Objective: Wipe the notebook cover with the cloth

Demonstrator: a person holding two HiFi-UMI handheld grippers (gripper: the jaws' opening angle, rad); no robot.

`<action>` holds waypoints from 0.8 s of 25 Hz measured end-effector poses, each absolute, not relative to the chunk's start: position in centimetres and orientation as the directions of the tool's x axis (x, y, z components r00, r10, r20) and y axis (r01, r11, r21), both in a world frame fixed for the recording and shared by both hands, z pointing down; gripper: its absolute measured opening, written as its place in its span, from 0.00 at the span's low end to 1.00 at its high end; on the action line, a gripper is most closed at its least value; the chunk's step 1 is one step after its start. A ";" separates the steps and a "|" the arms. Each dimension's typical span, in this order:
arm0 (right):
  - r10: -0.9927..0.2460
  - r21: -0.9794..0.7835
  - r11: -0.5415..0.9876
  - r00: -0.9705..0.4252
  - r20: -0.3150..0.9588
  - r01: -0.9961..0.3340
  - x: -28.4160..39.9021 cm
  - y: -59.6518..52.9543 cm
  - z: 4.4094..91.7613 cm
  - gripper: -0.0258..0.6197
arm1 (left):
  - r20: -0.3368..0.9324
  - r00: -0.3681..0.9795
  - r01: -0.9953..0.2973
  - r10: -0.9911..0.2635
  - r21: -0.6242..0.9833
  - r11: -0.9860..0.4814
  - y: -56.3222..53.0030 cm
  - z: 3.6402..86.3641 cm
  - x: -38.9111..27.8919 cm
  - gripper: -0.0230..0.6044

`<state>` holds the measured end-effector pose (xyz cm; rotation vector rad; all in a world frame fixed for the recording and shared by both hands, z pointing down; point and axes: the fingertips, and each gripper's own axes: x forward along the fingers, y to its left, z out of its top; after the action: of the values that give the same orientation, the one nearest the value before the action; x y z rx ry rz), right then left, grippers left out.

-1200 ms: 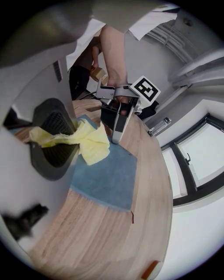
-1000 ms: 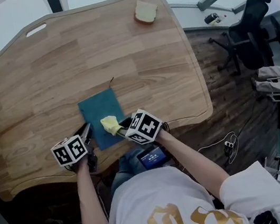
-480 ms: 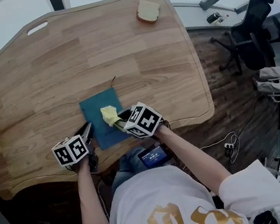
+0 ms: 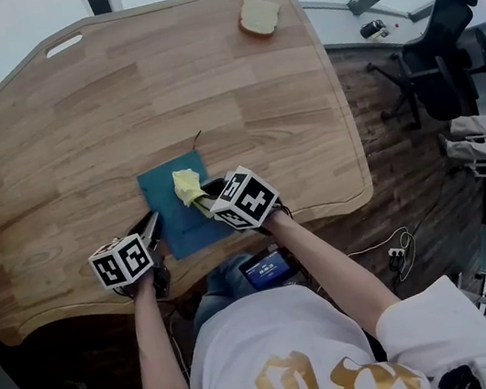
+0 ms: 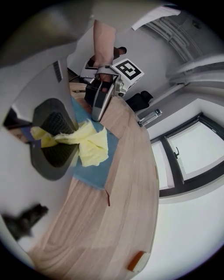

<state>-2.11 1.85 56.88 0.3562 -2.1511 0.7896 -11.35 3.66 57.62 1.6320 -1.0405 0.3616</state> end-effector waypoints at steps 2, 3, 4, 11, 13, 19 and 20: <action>0.000 -0.414 0.764 -0.641 0.768 -0.495 -2.2 1.4 56.8 0.10 | 0.698 0.567 -0.776 -0.439 0.630 0.000 3.7 57.6 -11.4 0.12; -0.005 -0.411 0.763 -0.640 0.769 -0.499 -2.2 1.2 56.8 0.10 | 0.697 0.567 -0.776 -0.438 0.631 0.000 3.6 57.5 -11.3 0.12; -0.011 -0.407 0.762 -0.639 0.769 -0.503 -2.3 0.9 56.8 0.10 | 0.697 0.568 -0.775 -0.438 0.632 0.000 3.6 57.5 -11.3 0.12; -0.063 -0.370 0.758 -0.626 0.778 -0.536 -2.6 -0.3 56.9 0.10 | 0.697 0.567 -0.776 -0.439 0.630 -0.001 3.7 57.6 -11.3 0.12; -0.069 -0.365 0.759 -0.624 0.778 -0.539 -2.9 -0.6 56.9 0.10 | 0.698 0.566 -0.777 -0.438 0.629 -0.002 3.7 57.6 -11.3 0.12; -0.064 -0.363 0.764 -0.623 0.779 -0.533 -3.8 -1.0 57.0 0.10 | 0.698 0.566 -0.777 -0.438 0.630 -0.001 3.7 57.6 -11.1 0.12; -0.062 -0.364 0.766 -0.624 0.779 -0.530 -3.9 -1.0 57.0 0.10 | 0.698 0.566 -0.777 -0.438 0.630 -0.001 3.7 57.6 -11.1 0.12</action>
<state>-3.94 -1.04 56.96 0.4404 -2.1570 0.7462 -11.10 3.68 57.62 1.6328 -1.0397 0.3615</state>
